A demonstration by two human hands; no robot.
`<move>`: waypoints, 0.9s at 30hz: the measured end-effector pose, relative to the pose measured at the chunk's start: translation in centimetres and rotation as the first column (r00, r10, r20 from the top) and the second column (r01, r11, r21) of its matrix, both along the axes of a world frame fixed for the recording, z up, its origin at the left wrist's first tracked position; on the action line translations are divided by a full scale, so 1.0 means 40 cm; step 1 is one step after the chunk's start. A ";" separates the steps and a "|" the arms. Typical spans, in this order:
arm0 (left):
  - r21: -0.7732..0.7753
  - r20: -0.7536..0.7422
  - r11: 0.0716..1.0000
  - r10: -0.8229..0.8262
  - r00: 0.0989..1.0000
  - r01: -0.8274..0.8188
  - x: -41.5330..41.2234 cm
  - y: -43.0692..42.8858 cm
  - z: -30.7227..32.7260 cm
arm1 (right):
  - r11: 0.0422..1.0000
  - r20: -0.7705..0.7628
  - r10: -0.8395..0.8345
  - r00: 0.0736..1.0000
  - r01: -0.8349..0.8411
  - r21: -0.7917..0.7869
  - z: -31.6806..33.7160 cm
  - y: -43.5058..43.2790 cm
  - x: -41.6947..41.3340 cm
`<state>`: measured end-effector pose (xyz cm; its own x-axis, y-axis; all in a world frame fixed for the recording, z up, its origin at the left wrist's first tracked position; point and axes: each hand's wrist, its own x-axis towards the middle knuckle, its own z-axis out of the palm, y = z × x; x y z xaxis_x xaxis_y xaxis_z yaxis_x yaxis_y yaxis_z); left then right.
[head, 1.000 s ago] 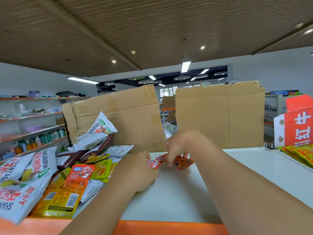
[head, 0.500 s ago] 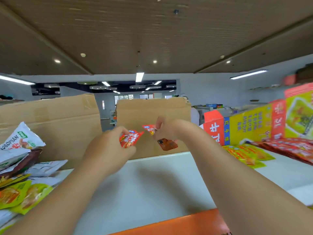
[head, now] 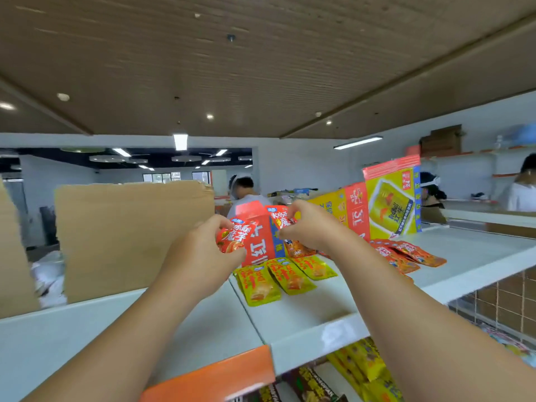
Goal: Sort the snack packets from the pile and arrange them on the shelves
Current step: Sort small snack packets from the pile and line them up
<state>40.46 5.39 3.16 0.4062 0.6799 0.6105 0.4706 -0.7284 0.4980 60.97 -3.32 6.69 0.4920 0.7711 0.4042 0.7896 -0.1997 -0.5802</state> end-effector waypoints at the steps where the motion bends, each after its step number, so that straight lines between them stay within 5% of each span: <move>1: 0.000 0.001 1.000 0.001 1.000 -0.001 0.043 -0.025 -0.002 | 1.000 0.004 -0.007 1.000 0.007 0.003 -0.005 -0.022 0.047; 15: -0.072 0.058 0.997 0.014 0.998 -0.010 0.629 -0.301 -0.107 | 0.998 -0.001 -0.057 0.998 0.057 -0.015 -0.121 -0.336 0.641; 22: -0.082 0.016 0.987 0.140 0.990 -0.139 0.741 -0.312 -0.166 | 0.991 0.125 -0.047 0.991 0.062 -0.121 -0.215 -0.316 0.734; 27: -0.105 0.059 0.982 0.166 0.984 -0.159 0.760 -0.310 -0.179 | 0.994 0.176 -0.087 0.981 0.097 -0.053 -0.249 -0.262 0.740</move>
<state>70.87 -7.00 -4.00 0.2461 0.7923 0.5583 0.5417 -0.5901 0.5986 90.56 -13.78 -3.25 0.4887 0.7516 0.4431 0.8536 -0.3070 -0.4208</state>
